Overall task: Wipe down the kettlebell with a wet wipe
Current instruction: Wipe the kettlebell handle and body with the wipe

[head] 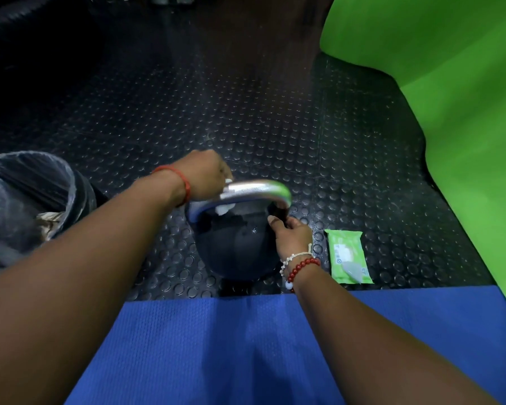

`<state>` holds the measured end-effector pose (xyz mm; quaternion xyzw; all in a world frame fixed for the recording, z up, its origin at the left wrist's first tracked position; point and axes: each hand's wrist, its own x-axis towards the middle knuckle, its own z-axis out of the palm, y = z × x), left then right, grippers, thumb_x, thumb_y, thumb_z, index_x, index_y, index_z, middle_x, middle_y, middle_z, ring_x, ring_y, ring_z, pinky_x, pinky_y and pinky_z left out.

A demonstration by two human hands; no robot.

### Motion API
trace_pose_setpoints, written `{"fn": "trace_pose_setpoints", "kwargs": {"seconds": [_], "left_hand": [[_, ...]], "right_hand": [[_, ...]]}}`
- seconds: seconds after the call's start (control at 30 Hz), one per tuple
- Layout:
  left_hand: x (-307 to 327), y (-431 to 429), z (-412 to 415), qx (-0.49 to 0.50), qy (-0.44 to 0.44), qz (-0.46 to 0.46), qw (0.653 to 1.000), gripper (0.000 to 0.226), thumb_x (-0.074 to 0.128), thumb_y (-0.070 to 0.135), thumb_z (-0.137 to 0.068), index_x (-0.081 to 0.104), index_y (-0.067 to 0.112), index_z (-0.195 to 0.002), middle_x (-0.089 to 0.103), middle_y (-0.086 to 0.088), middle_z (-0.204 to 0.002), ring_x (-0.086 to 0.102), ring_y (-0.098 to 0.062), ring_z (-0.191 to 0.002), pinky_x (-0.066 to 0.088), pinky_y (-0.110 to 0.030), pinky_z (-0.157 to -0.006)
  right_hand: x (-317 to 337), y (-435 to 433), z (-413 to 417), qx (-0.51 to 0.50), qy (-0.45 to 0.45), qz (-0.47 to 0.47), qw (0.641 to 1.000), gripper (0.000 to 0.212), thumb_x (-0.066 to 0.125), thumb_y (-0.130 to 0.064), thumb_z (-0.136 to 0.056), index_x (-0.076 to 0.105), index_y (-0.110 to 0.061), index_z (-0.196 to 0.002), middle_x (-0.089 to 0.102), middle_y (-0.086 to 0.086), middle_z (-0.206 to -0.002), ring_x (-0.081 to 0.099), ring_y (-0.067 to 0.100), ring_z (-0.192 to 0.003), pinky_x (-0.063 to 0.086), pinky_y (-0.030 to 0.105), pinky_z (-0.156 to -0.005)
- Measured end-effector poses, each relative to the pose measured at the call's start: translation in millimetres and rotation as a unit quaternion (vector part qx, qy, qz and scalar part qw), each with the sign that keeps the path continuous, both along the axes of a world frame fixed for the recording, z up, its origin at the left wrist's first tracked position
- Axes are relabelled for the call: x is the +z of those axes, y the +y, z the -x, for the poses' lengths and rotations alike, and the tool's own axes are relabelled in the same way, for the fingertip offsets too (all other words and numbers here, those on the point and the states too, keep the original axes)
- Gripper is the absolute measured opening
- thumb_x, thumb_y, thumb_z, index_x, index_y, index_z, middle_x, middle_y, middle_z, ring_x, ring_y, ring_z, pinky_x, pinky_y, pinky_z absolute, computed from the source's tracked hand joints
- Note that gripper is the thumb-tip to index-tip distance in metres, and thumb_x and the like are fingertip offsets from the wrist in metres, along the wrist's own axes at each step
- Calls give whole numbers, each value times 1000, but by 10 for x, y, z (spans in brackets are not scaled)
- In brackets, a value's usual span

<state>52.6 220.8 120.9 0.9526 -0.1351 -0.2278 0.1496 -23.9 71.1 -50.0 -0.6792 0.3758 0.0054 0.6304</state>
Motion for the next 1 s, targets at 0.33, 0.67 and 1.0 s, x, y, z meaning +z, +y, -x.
{"fn": "trace_pose_setpoints", "kwargs": {"seconds": [0.33, 0.67, 1.0], "left_hand": [[123, -45, -173, -35, 125, -21, 991, 33, 44, 8, -92, 74, 23, -94, 68, 7, -98, 60, -16, -99, 44, -31, -91], [-55, 43, 167, -48, -117, -1, 992, 40, 48, -1, -86, 73, 25, -102, 70, -2, -106, 63, -23, -91, 54, -38, -83], [-365, 143, 473, -67, -327, 124, 934, 22, 63, 4, -85, 74, 15, -102, 69, -1, -95, 55, -26, -82, 53, -38, -66]], "right_hand": [[43, -9, 7, 6, -2, -2, 1000, 17, 70, -29, -82, 71, -15, -92, 68, -1, -79, 64, 17, -78, 51, 27, -77], [16, -6, 8, 4, -10, -1, 1000, 17, 71, -29, -81, 71, -14, -91, 69, 1, -79, 64, 17, -75, 51, 26, -74], [18, -14, -2, 4, -4, 1, 1000, 16, 71, -30, -81, 70, -16, -87, 70, 3, -78, 66, 20, -75, 54, 29, -75]]}}
